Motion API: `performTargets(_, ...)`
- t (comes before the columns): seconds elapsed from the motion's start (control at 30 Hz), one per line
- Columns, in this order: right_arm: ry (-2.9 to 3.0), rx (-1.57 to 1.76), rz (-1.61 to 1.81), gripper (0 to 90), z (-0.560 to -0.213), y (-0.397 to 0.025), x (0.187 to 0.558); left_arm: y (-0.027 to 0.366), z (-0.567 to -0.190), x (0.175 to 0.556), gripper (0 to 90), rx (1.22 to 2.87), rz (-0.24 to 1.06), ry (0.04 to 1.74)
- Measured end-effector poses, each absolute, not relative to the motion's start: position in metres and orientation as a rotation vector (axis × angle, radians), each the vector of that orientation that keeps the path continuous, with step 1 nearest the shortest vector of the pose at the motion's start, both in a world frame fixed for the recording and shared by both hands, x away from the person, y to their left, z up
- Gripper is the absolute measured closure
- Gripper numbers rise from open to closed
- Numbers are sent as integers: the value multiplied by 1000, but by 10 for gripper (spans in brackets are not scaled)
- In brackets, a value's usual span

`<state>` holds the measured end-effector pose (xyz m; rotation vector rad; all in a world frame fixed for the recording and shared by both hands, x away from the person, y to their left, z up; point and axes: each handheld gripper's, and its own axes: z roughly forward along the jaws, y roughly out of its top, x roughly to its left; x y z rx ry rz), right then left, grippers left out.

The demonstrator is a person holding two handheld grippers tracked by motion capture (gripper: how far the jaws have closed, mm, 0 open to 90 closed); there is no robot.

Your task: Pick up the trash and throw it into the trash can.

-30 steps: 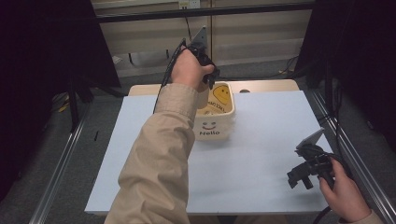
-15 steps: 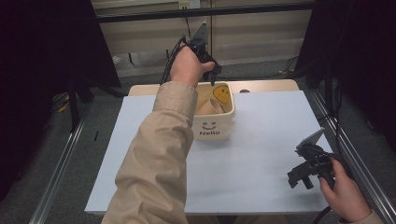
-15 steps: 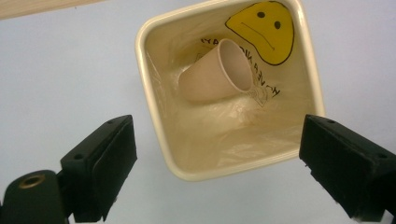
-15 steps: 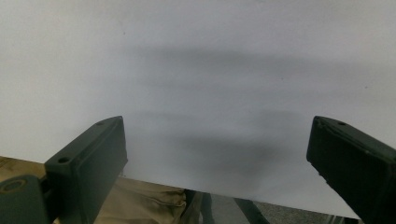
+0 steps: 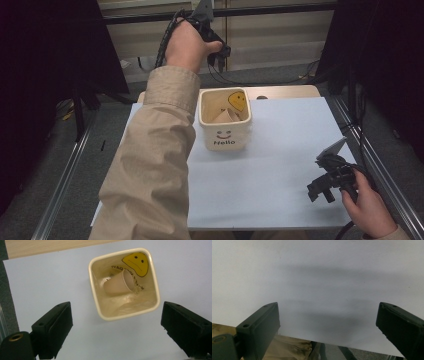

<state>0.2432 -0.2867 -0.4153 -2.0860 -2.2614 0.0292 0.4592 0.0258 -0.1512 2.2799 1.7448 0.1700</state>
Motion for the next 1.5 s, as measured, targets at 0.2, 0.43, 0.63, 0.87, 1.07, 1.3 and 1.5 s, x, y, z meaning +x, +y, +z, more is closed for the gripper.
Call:
performTargets(0.2,-2254,-2084,56,50,-414,-285,243,36,-150,457,100,2283,157,1770)
performTargets(0.43,-2258,-2088,30,49,-417,-284,243,63,-155,451,92,2278,149,1801)
performTargets(0.63,-2252,-2096,38,48,-417,-282,245,89,-159,440,86,2277,164,1818)
performTargets(0.87,-2257,-2094,55,49,-418,-280,246,117,-167,425,85,2246,171,1836)
performTargets(1.07,-2265,-2084,79,50,-418,-281,246,134,-176,414,84,2250,179,1819)
performTargets(1.3,-2225,-2110,78,49,-418,-280,244,155,-201,400,82,2247,170,1814)
performTargets(1.5,-2244,-2096,75,47,-417,-282,244,172,-222,394,83,2240,144,1821)
